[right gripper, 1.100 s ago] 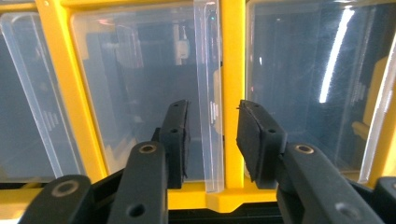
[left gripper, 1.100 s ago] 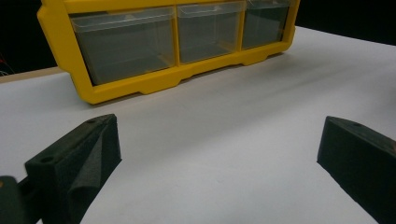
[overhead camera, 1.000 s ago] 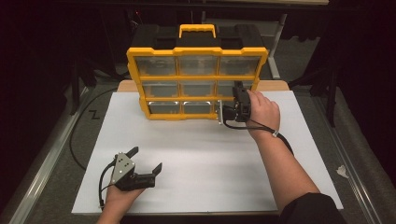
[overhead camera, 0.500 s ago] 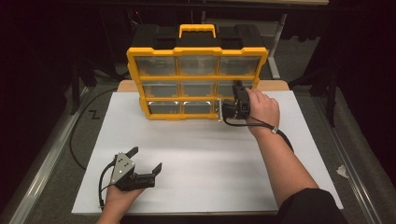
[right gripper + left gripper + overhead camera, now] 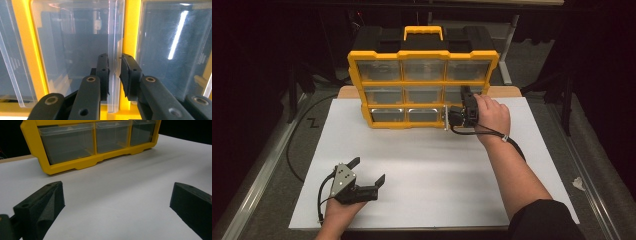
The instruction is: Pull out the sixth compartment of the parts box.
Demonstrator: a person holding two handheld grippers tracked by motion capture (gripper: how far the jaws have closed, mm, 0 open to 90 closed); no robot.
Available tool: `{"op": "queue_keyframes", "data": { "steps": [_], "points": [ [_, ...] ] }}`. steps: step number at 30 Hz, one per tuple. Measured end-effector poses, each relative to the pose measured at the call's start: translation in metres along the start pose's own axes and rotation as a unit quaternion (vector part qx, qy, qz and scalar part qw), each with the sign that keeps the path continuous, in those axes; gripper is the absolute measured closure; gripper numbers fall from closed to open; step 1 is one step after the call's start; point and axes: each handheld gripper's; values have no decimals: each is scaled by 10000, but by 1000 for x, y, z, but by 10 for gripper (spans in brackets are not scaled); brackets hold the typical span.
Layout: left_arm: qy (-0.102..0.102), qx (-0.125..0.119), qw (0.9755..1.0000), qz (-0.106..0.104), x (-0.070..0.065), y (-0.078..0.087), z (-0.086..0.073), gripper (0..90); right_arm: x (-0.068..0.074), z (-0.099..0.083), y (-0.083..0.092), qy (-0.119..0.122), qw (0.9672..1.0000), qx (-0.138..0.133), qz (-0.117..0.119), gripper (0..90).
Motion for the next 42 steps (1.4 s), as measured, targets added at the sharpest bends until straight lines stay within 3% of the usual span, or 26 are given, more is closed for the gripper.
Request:
{"op": "queue_keyframes", "data": {
  "steps": [16,24,35,36,37,42],
  "points": [
    [46,-67,10000,-20,1,0,1,3,-1,1,4,68,10000,-9,-7,806],
    [132,-192,9997,-49,2,1,1,3,-3,0,16,77,10000,-58,-5,806],
    [91,-216,9997,-48,3,1,2,3,-6,-1,37,93,9999,-73,44,805],
    [85,-210,9997,-49,3,0,2,3,-4,-1,39,-42,10000,-43,63,805],
    [81,-202,9997,-53,3,0,2,3,-6,-1,41,95,9999,-101,26,805],
    [89,-185,9998,-75,2,-1,2,3,-6,-3,52,49,9999,-137,28,805]
  ]
}}
Point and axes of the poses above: each handheld gripper's, and its own axes: y roughly backward along the jaws, z roughly out of its top, x roughly to its left, and after that the axes turned 5 degrees about -z, right-handed
